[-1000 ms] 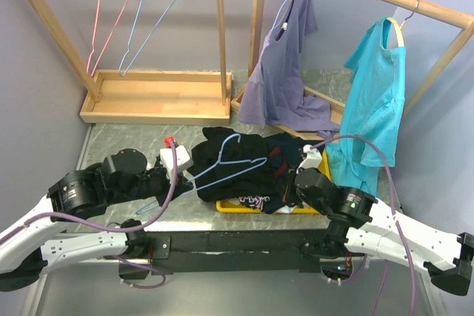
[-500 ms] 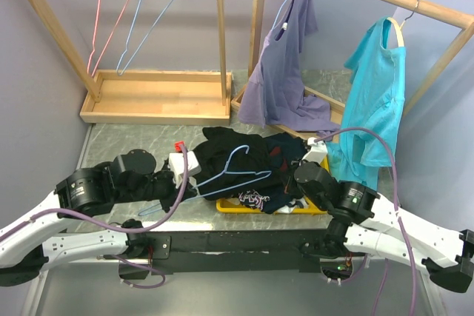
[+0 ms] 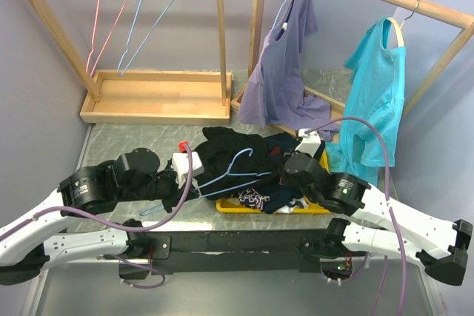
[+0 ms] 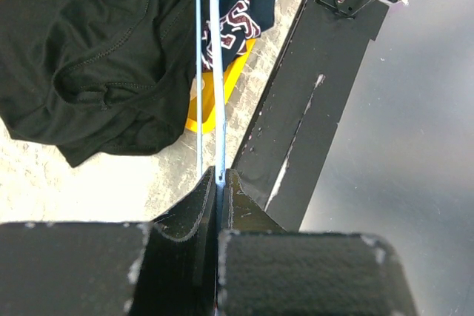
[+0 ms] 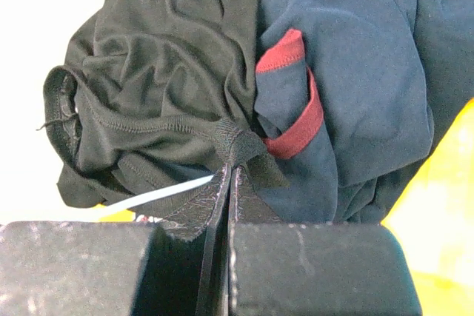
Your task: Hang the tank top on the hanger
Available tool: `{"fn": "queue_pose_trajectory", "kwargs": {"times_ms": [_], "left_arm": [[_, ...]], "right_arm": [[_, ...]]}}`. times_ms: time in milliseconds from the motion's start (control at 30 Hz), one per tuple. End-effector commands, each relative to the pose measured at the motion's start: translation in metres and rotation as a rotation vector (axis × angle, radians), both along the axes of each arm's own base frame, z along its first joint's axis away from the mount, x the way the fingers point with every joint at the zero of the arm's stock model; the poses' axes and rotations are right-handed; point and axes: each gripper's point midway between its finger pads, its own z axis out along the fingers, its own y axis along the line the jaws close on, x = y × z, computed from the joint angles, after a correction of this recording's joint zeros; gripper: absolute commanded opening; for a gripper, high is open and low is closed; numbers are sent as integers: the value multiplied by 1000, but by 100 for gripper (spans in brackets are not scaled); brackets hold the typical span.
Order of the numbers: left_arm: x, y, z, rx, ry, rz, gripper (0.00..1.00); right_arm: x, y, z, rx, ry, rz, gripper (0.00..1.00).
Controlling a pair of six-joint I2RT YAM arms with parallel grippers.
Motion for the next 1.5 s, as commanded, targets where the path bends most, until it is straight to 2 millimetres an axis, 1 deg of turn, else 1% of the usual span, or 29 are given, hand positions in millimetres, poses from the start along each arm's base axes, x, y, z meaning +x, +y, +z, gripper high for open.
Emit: {"fn": "queue_pose_trajectory", "kwargs": {"times_ms": [0, 67, 233, 367, 467, 533, 633, 667, 700, 767, 800, 867, 900, 933, 967, 1000, 1033, 1067, 1100, 1133, 1167, 1200, 1233, 1267, 1300, 1367, 1400, 1433, 1467], "left_arm": [[-4, -4, 23, -70, -30, -36, 1], [-4, -5, 23, -69, -28, -38, 1], [-1, -9, 23, -62, -30, -37, 1], [-3, -16, 35, -110, -49, -63, 1], [-4, -24, 35, -132, -45, -87, 1], [-1, -28, 30, -119, -42, -84, 1], [1, -34, 27, -127, -43, -89, 1], [4, -36, 27, -130, -52, -79, 1], [7, -41, 31, -152, -63, -71, 1], [14, -47, 29, -169, -76, -48, 1], [19, -53, 30, -180, -79, -33, 1], [25, -60, 23, -183, -81, -14, 1], [29, -66, 19, -187, -76, -7, 1], [32, -74, 20, -215, -83, -7, 1], [35, -77, 17, -219, -79, -3, 1], [36, -84, 12, -213, -61, -14, 1], [40, -89, 11, -226, -61, -16, 1], [47, -91, 10, -235, -59, -8, 1], [48, -95, 6, -239, -40, -27, 1], [51, -97, 2, -244, -30, -30, 1], [62, -97, 8, -280, -42, -8, 1], [67, -98, 5, -285, -28, -4, 1], [66, -100, 4, -298, -11, -27, 1], [74, -101, 5, -315, -14, -16, 1], [76, -103, 5, -325, -5, -14, 1], [80, -109, 2, -335, 13, -24, 1], [81, -111, -2, -331, 27, -24, 1], [80, -114, -4, -330, 39, -37, 1], [82, -117, -11, -315, 54, -38, 1]], "right_arm": [[16, 8, 35, 40, -89, -18, 0], [18, 12, 39, 37, -97, -5, 0], [25, 23, 61, 60, -136, 20, 0], [27, 33, 65, 53, -138, 50, 0], [27, 38, 69, 63, -143, 72, 0], [28, 42, 74, 73, -151, 84, 0], [28, 43, 82, 84, -166, 94, 0], [27, 44, 83, 87, -165, 96, 0], [27, 44, 85, 90, -167, 97, 0], [25, 43, 88, 107, -171, 100, 0], [24, 42, 86, 110, -164, 100, 0], [21, 39, 86, 130, -162, 96, 0], [19, 37, 80, 123, -153, 94, 0], [18, 35, 78, 130, -146, 84, 0], [17, 32, 76, 132, -143, 77, 0], [15, 28, 68, 123, -125, 68, 0], [14, 25, 67, 123, -125, 57, 0], [14, 21, 63, 115, -120, 42, 0], [13, 17, 56, 101, -106, 28, 0], [13, 14, 54, 95, -104, 18, 0], [12, 11, 51, 84, -98, 10, 1], [11, 7, 44, 63, -83, -2, 5], [11, 6, 42, 59, -79, -7, 7], [10, 5, 38, 54, -73, -7, 11], [9, 5, 32, 49, -65, 0, 16], [8, 6, 29, 60, -65, 3, 18], [7, 5, 25, 56, -63, 7, 24], [6, 6, 26, 65, -66, 17, 28], [5, 8, 27, 77, -71, 25, 34]]}}
